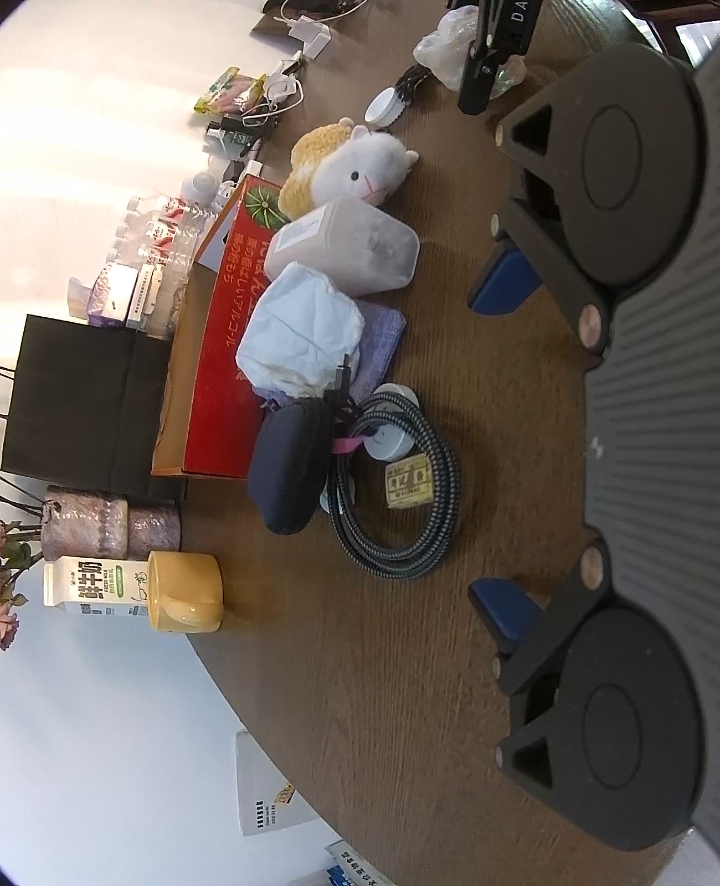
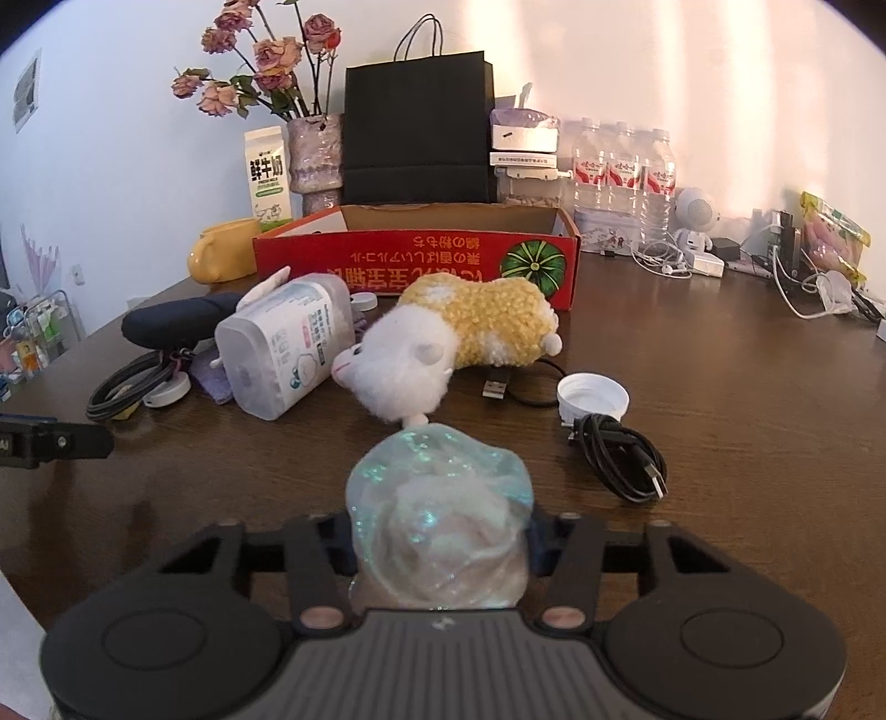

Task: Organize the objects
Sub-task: 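Grasp the clear plastic bag with the right gripper while the left tool approaches the gold packet, then close the left gripper on the small gold packet beside the black cable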

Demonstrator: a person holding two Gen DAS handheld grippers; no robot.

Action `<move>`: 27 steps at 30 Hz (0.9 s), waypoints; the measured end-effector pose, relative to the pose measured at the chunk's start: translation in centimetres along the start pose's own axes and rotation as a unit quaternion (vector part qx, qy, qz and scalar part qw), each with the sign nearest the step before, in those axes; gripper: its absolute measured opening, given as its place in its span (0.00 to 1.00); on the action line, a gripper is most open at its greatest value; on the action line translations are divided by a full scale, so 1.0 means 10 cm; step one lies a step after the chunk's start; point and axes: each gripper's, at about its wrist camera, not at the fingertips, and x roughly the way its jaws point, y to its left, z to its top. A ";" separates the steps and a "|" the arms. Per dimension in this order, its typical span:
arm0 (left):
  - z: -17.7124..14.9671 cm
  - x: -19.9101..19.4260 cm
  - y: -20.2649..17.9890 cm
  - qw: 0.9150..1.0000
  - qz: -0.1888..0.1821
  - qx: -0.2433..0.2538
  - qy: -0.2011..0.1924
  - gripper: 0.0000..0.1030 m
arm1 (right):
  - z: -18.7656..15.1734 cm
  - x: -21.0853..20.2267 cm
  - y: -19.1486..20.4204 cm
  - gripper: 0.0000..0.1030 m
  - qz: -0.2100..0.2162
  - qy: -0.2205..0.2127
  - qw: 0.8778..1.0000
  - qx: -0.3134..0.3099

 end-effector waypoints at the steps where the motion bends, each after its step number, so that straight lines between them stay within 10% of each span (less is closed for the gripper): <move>1: 0.01 0.01 0.00 1.000 0.001 0.000 0.000 1.00 | 0.01 0.01 0.00 0.45 0.002 -0.001 1.000 -0.002; 27: 0.42 0.38 0.09 0.999 0.026 0.024 0.011 1.00 | 0.43 0.22 0.03 0.45 0.014 -0.050 0.998 -0.021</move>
